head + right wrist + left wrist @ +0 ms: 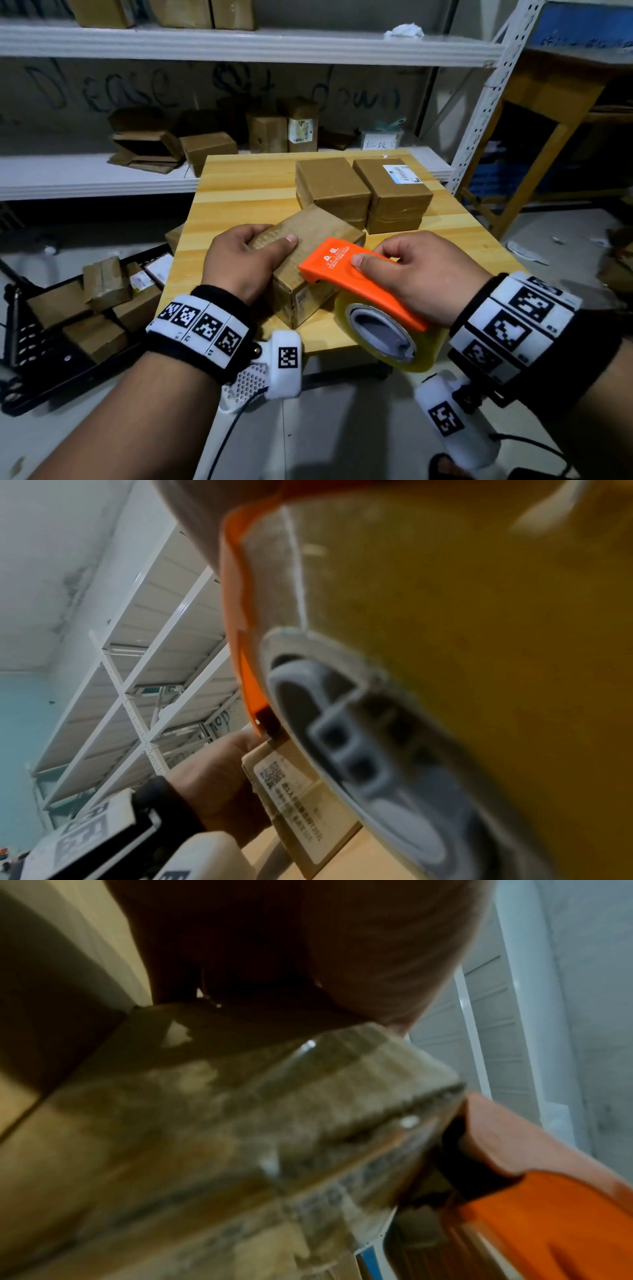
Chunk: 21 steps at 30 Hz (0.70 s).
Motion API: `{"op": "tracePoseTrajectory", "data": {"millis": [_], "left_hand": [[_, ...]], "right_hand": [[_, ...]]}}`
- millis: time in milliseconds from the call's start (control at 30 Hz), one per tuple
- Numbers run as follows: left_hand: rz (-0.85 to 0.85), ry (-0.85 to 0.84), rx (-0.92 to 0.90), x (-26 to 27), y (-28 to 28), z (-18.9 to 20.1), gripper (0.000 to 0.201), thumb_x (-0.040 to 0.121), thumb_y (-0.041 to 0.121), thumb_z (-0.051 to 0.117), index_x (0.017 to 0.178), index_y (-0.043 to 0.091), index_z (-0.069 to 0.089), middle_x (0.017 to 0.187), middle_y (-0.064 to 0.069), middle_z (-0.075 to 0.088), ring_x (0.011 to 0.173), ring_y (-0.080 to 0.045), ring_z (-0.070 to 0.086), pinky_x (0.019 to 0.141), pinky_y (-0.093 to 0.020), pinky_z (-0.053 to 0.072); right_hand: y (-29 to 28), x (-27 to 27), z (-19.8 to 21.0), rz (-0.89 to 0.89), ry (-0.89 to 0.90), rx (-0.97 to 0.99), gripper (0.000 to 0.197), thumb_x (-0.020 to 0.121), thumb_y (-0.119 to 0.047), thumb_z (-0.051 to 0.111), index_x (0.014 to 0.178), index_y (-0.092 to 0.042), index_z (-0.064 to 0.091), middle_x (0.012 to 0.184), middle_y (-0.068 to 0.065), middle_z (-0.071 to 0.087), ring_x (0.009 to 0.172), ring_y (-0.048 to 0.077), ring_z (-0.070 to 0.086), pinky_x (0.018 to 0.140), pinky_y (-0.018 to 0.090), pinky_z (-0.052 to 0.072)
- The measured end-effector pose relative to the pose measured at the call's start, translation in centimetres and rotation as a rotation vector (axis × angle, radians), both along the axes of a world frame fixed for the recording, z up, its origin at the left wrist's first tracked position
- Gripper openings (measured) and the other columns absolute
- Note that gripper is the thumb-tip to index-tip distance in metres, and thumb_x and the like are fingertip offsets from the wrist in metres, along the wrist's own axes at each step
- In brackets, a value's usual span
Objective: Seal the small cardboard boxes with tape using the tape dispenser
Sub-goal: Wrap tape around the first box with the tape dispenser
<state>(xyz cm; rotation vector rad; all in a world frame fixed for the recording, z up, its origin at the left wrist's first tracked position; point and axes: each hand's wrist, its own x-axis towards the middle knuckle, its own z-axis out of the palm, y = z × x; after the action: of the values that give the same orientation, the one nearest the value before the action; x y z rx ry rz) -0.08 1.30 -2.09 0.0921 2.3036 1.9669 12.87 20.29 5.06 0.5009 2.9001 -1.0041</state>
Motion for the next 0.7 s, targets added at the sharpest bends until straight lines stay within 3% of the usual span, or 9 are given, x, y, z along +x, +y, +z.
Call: {"op": "tracePoseTrajectory", "data": {"millis": [67,200,333,600,700], "left_hand": [[0.02,0.006,-0.005,0.0,0.1,-0.1,0.032,0.078,0.032,0.091,0.106,0.022,0.078,0.088,0.002,0.081,0.078,-0.019,0.079,0.082,-0.047,0.065],[0.026,-0.021,0.009,0.1,0.2,0.0,0.033,0.078,0.034,0.09,0.106,0.022,0.077,0.091,0.002,0.081,0.082,-0.022,0.079,0.083,-0.05,0.065],[0.025,-0.047,0.025,0.6,0.3,0.3,0.028,0.082,0.032,0.088,0.105,0.022,0.076,0.091,0.0,0.081,0.08,-0.022,0.08,0.08,-0.049,0.066],[0.037,-0.071,0.042,0.9,0.4,0.4,0.031,0.08,0.035,0.089,0.106,0.024,0.075,0.093,0.0,0.081,0.081,-0.025,0.08,0.079,-0.051,0.065],[0.034,-0.095,0.068,0.9,0.4,0.3,0.035,0.079,0.034,0.09,0.108,0.023,0.075,0.094,-0.003,0.081,0.081,-0.027,0.08,0.08,-0.052,0.065]], "right_hand": [[0.3,0.1,0.5,0.003,-0.011,0.023,0.043,0.091,-0.068,0.059,0.088,-0.028,0.075,0.079,-0.005,0.075,0.074,0.013,0.071,0.071,0.032,0.055],[1.4,1.1,1.5,0.013,-0.051,0.066,0.044,0.09,-0.07,0.058,0.087,-0.029,0.076,0.078,-0.006,0.075,0.074,0.011,0.071,0.072,0.032,0.056],[2.4,2.5,1.7,0.009,-0.096,0.044,0.048,0.089,-0.068,0.059,0.086,-0.025,0.079,0.076,-0.002,0.078,0.07,0.014,0.074,0.079,0.041,0.062],[2.8,2.4,1.7,-0.001,-0.23,0.049,0.048,0.091,-0.067,0.058,0.086,-0.025,0.08,0.073,-0.004,0.078,0.069,0.013,0.074,0.071,0.031,0.057],[2.6,1.1,1.9,0.017,-0.286,0.124,0.049,0.093,-0.067,0.058,0.084,-0.024,0.079,0.074,-0.002,0.077,0.07,0.013,0.071,0.075,0.033,0.058]]}}
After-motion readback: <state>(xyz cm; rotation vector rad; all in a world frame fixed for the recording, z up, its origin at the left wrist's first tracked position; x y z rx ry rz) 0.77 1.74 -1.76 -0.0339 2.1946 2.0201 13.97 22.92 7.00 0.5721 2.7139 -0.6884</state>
